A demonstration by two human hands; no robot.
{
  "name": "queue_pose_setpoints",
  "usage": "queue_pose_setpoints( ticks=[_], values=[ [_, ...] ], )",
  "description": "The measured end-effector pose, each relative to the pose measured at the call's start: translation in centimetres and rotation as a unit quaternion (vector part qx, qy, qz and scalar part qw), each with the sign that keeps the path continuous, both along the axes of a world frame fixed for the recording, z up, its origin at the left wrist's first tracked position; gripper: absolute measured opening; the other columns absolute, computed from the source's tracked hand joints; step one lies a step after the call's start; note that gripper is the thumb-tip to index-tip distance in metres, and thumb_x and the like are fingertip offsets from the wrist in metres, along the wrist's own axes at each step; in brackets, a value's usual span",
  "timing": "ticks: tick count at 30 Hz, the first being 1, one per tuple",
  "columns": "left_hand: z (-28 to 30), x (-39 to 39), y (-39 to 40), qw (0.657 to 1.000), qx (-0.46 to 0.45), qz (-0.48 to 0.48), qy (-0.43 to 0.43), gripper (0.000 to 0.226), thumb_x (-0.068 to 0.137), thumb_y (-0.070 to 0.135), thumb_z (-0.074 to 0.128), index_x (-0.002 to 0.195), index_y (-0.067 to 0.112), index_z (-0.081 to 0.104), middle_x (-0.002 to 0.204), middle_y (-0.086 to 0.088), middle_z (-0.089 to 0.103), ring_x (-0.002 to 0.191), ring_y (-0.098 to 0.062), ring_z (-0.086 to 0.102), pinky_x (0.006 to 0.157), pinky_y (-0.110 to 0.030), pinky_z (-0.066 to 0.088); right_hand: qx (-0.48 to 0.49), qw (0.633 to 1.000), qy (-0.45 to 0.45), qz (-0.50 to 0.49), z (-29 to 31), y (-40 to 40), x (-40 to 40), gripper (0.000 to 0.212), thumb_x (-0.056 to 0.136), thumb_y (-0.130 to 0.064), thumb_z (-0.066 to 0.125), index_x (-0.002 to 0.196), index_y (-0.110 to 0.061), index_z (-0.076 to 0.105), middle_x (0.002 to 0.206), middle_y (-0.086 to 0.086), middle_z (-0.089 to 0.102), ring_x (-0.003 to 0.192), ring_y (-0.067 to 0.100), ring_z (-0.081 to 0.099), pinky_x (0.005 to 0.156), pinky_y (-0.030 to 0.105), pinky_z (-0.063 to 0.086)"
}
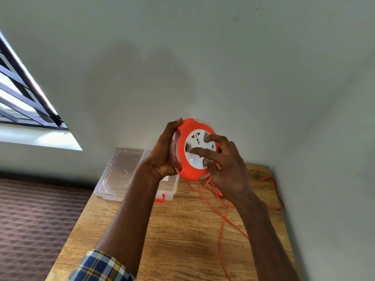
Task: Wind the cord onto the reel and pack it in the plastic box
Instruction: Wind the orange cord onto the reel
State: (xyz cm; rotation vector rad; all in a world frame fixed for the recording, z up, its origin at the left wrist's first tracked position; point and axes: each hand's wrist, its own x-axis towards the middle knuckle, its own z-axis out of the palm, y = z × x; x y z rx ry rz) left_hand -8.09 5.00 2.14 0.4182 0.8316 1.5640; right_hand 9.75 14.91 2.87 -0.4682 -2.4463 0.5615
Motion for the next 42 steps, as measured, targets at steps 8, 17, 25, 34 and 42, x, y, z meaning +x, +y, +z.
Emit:
queue_pose_setpoints(
  ticks=[8, 17, 25, 34, 42],
  values=[
    [-0.8, -0.5, -0.1, 0.999, -0.035, 0.009, 0.012, 0.071, 0.094, 0.076, 0.052, 0.135, 0.022, 0.073, 0.134, -0.015, 0.072, 0.114, -0.034, 0.072, 0.099, -0.053, 0.058, 0.008, 0.999, -0.032, -0.038, -0.3, -0.9, -0.7, 0.064, 0.088, -0.006, 0.069, 0.130, -0.052, 0.062, 0.145, -0.008, 0.054, 0.120, 0.017, 0.045, 0.076, 0.029, 0.048],
    [-0.2, 0.2, 0.4, 0.999, -0.027, -0.008, 0.027, 0.067, 0.089, 0.072, 0.063, 0.129, 0.021, 0.077, 0.130, -0.015, 0.075, 0.112, -0.033, 0.074, 0.092, -0.050, 0.060, -0.117, 0.977, 0.031, -0.176, 0.2, -2.0, -0.9, 0.066, 0.080, -0.075, 0.066, 0.137, -0.044, 0.059, 0.098, -0.012, 0.078, 0.086, 0.005, 0.072, 0.068, 0.022, 0.057],
    [-0.2, 0.1, 0.2, 1.000, -0.003, -0.016, 0.016, 0.068, 0.085, 0.074, 0.067, 0.129, 0.024, 0.077, 0.127, -0.011, 0.077, 0.111, -0.031, 0.076, 0.091, -0.048, 0.061, -0.014, 0.995, 0.030, -0.091, 0.7, -0.8, -0.1, 0.042, 0.092, -0.034, 0.074, 0.132, -0.042, 0.064, 0.129, -0.006, 0.058, 0.113, 0.016, 0.054, 0.075, 0.027, 0.051],
    [-0.5, -0.7, -0.5, 1.000, -0.023, -0.013, 0.013, 0.069, 0.088, 0.074, 0.064, 0.131, 0.022, 0.076, 0.129, -0.013, 0.075, 0.111, -0.033, 0.074, 0.091, -0.050, 0.061, -0.007, 0.998, -0.035, 0.043, 0.5, -0.4, 0.1, 0.062, 0.084, 0.006, 0.072, 0.125, -0.041, 0.071, 0.154, -0.009, 0.045, 0.123, 0.018, 0.043, 0.087, 0.034, 0.054],
    [-0.4, -0.6, -0.2, 0.998, -0.041, -0.030, 0.029, 0.072, 0.082, 0.074, 0.072, 0.132, 0.022, 0.075, 0.130, -0.015, 0.073, 0.110, -0.033, 0.074, 0.090, -0.050, 0.062, 0.011, 0.999, -0.034, 0.002, -0.3, -0.3, -0.2, 0.062, 0.085, 0.001, 0.072, 0.124, -0.048, 0.069, 0.147, -0.009, 0.055, 0.118, 0.019, 0.047, 0.081, 0.032, 0.051]
  ],
)
